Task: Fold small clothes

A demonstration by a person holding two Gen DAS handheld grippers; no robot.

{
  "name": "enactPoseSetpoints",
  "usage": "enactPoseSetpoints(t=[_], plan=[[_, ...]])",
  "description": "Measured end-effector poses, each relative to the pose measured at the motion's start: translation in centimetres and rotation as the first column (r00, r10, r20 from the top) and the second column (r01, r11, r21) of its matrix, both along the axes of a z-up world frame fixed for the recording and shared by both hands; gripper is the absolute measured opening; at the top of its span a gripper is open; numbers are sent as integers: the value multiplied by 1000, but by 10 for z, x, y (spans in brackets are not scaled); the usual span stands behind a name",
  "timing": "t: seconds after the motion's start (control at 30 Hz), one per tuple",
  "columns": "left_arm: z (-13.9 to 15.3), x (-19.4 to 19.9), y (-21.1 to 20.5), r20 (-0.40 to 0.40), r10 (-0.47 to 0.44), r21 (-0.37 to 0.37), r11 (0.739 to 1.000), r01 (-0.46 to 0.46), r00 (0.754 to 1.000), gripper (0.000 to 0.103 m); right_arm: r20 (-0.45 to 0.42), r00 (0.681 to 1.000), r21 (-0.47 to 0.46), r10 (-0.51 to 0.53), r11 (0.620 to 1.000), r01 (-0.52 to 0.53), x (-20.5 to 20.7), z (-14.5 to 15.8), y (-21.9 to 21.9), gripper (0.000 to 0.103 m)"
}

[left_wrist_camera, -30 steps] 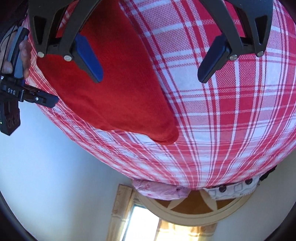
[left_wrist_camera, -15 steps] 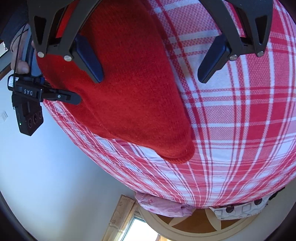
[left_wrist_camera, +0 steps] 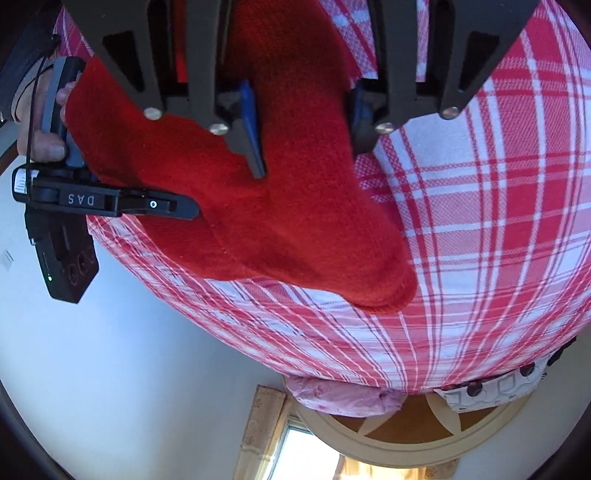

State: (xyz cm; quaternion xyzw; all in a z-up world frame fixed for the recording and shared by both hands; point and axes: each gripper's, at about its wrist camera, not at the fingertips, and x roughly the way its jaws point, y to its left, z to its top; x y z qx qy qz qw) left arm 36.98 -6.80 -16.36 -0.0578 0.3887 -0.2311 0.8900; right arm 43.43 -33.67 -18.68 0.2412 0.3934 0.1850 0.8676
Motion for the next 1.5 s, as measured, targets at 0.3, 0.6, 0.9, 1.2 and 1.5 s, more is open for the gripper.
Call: enactPoseSetpoints(t=[0.3,0.6,0.9,1.2,1.5], plan=[[27,-40,23,43,47,11,999,-47,998,32,61,997,32,41,999,-43,-34,18,30,28],[54,-94,74,80,139,49,988,-143,987,30,111,981,67,160,983,-168,-55,39,100,27],[69,-136,142,92,266,22,963,-269,959,29,140,945,88,296,947,-309,-67,54,190,27],[77,-175,203,84,365,15,930,-368,927,29,139,890,66,435,892,-447,-74,69,278,27],[60,-179,265,34,468,-8,884,-468,883,29,61,856,53,514,854,-517,-51,63,353,27]])
